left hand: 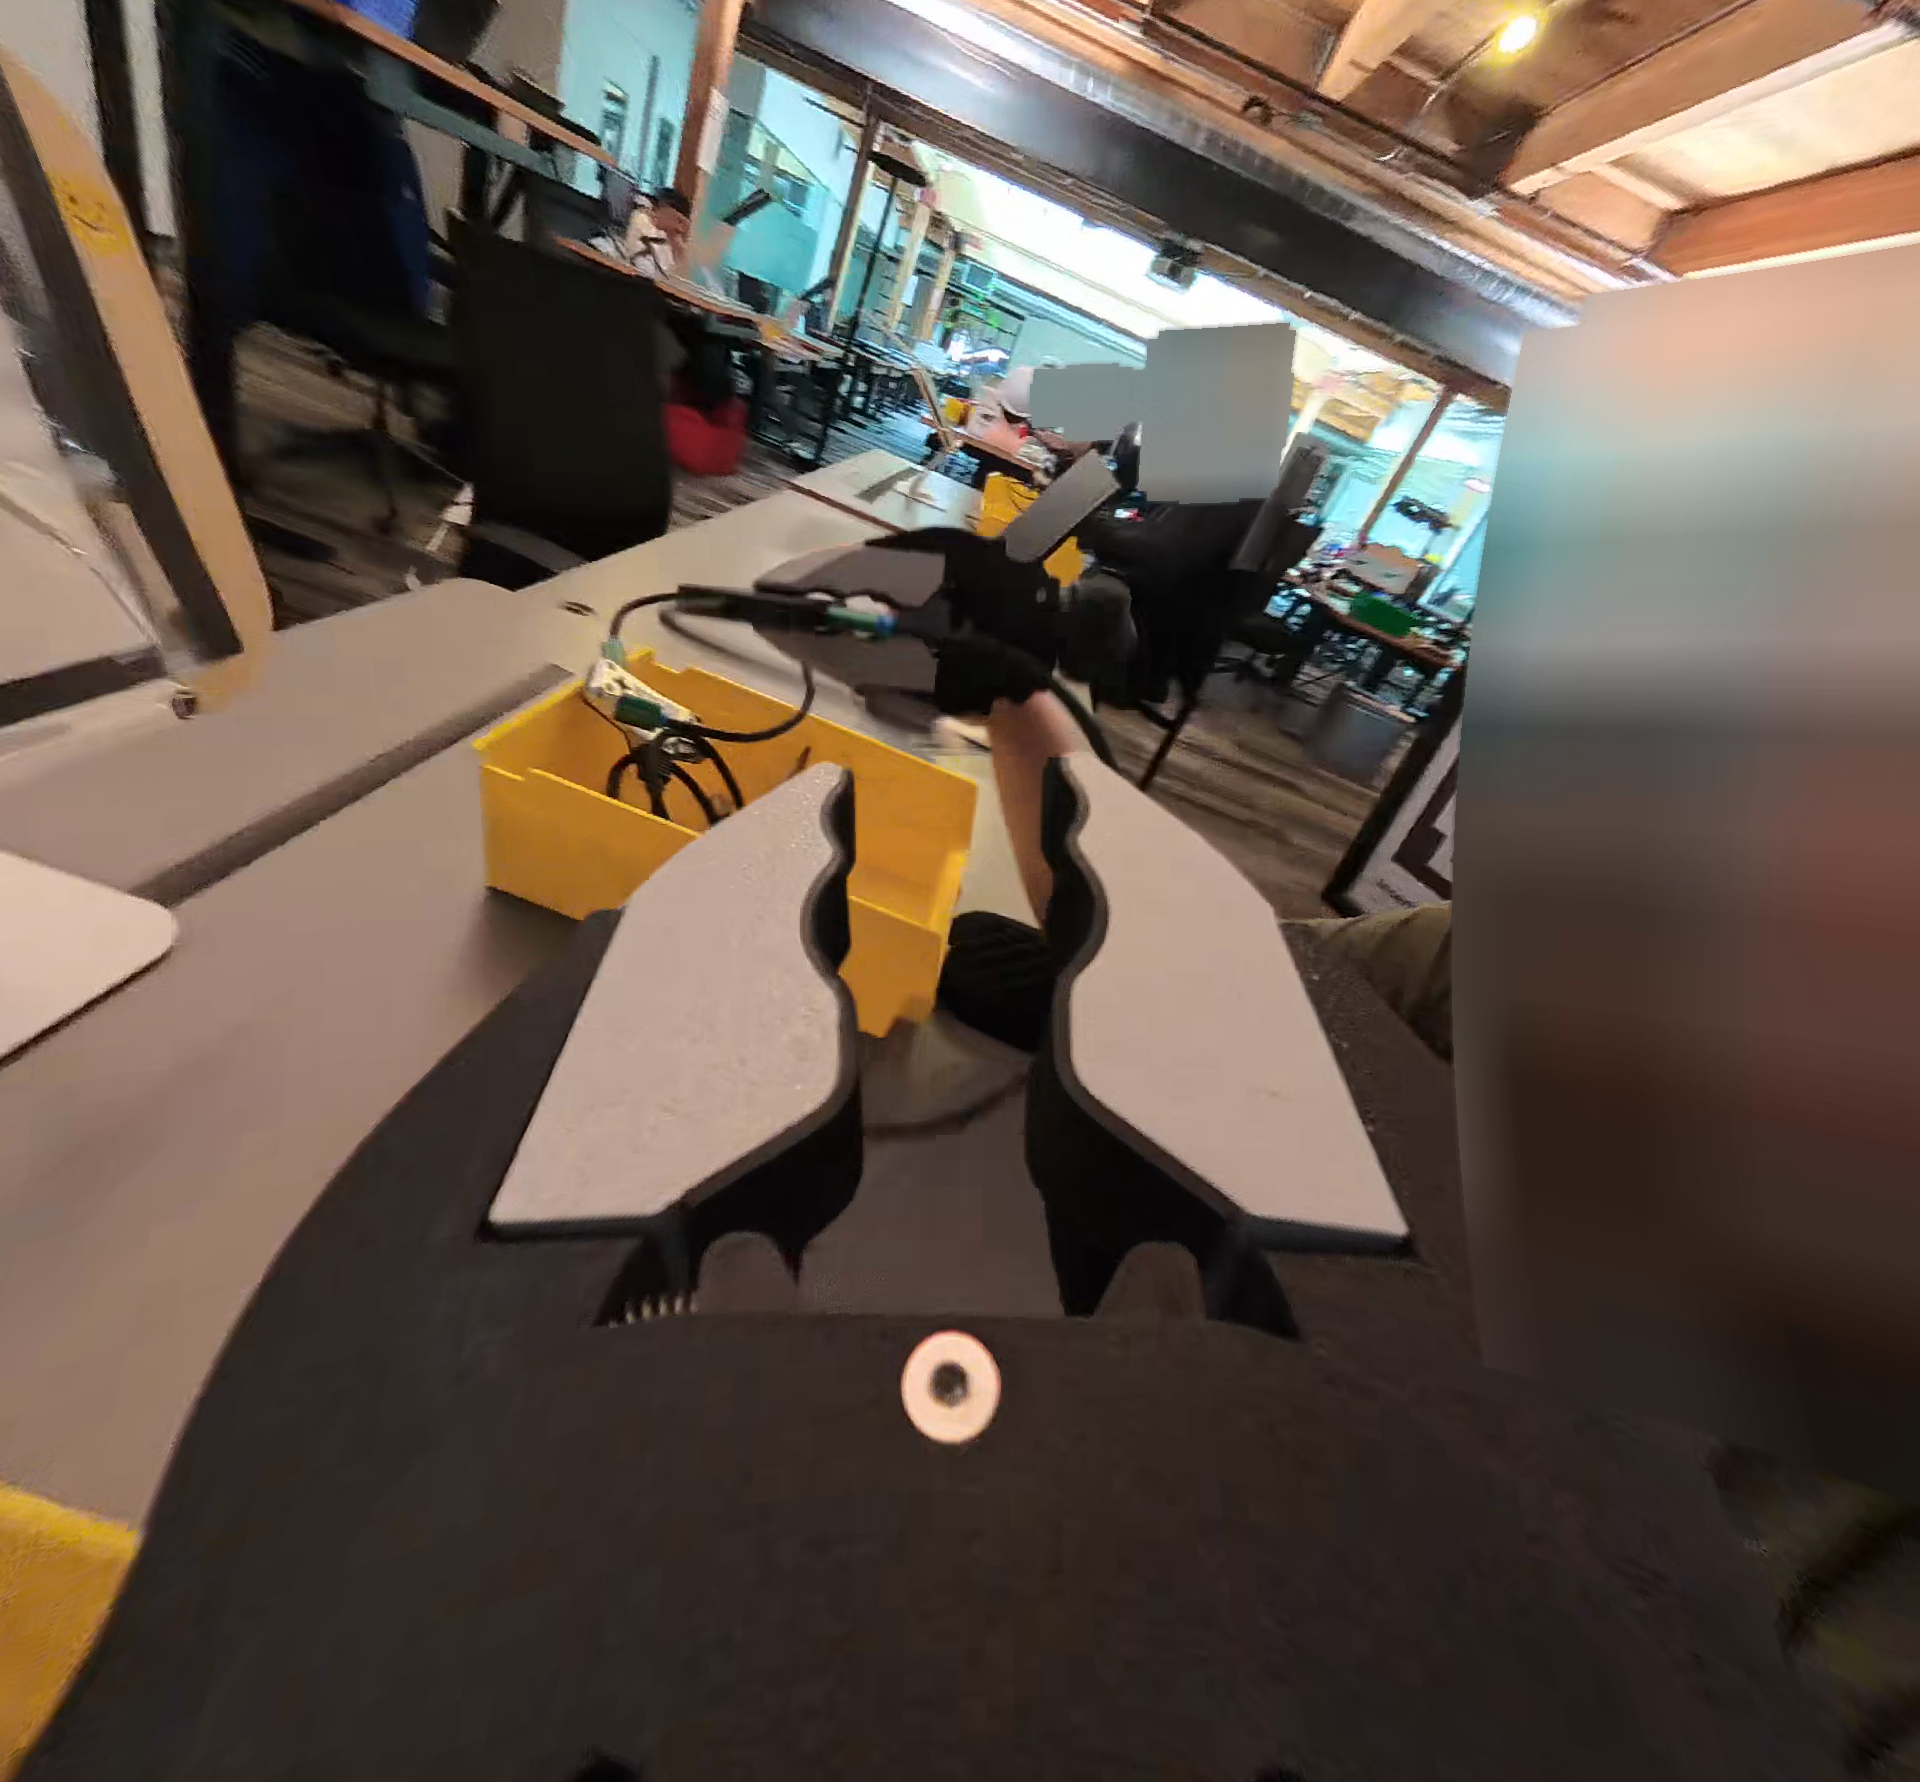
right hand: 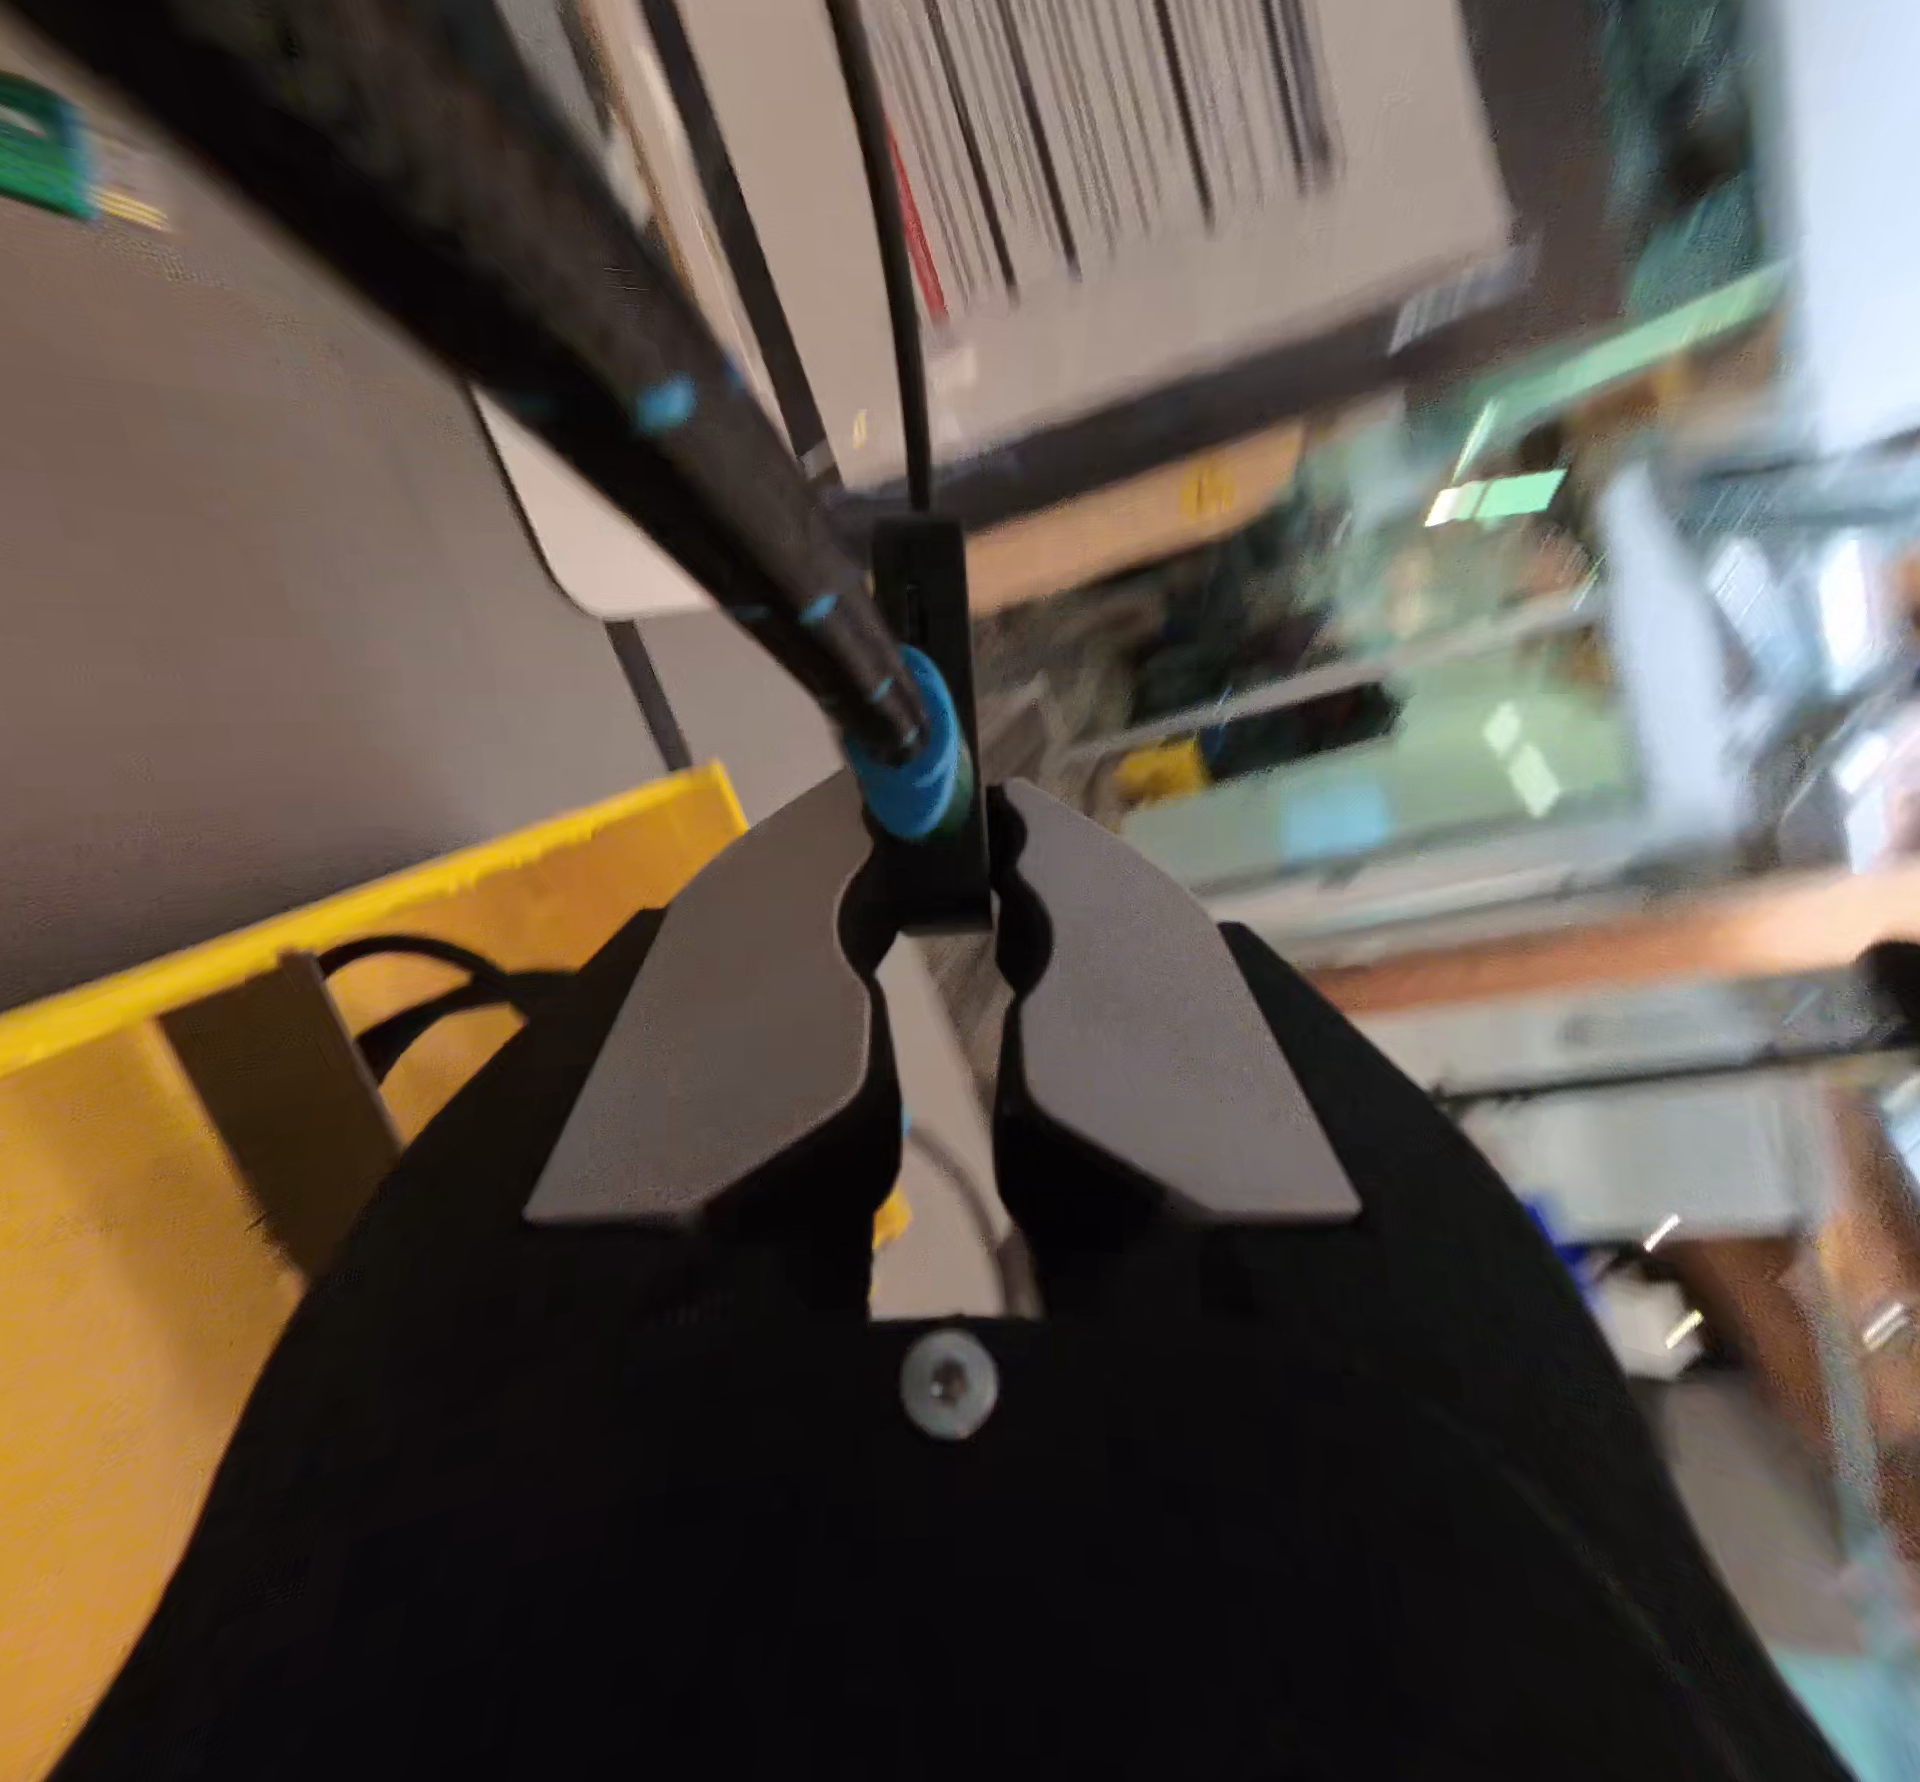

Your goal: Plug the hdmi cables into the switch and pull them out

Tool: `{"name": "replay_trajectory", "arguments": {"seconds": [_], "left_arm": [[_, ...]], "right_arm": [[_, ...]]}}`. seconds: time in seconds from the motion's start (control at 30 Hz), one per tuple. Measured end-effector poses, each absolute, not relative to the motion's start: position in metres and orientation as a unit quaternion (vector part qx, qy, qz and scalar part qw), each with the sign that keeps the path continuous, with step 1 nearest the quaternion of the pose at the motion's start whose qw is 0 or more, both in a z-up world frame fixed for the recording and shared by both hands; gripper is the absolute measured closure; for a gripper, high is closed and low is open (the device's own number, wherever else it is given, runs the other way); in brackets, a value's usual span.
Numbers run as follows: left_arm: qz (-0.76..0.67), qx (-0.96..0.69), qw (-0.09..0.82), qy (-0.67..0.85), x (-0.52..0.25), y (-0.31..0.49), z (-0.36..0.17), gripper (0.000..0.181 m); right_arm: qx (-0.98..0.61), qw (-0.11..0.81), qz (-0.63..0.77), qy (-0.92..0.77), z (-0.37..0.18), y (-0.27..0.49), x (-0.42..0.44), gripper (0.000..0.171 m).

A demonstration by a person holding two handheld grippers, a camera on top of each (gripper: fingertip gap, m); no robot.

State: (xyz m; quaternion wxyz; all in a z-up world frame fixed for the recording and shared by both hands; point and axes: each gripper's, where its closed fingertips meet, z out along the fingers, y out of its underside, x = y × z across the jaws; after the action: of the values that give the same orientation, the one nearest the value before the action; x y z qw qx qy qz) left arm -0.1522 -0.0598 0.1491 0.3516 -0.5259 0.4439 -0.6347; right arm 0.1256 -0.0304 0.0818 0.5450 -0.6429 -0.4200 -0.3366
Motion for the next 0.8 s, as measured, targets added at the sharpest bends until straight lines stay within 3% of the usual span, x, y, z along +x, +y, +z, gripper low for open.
{"name": "replay_trajectory", "arguments": {"seconds": [0.17,0.47,0.8], "left_arm": [[-0.638,-0.529,0.326,0.455,-0.148,-0.071,0.145,0.149],[-0.624,-0.562,0.243,0.486,-0.116,-0.082,0.114,0.15],[-0.61,-0.572,0.221,0.502,-0.104,-0.088,0.101,0.15]], "right_arm": [[-0.826,0.474,-0.189,-0.24,0.056,-0.05,0.211,0.156],[-0.92,0.371,0.08,-0.095,0.004,-0.112,0.257,0.157],[-0.891,0.4,0.172,-0.126,-0.021,-0.095,0.264,0.157]]}}
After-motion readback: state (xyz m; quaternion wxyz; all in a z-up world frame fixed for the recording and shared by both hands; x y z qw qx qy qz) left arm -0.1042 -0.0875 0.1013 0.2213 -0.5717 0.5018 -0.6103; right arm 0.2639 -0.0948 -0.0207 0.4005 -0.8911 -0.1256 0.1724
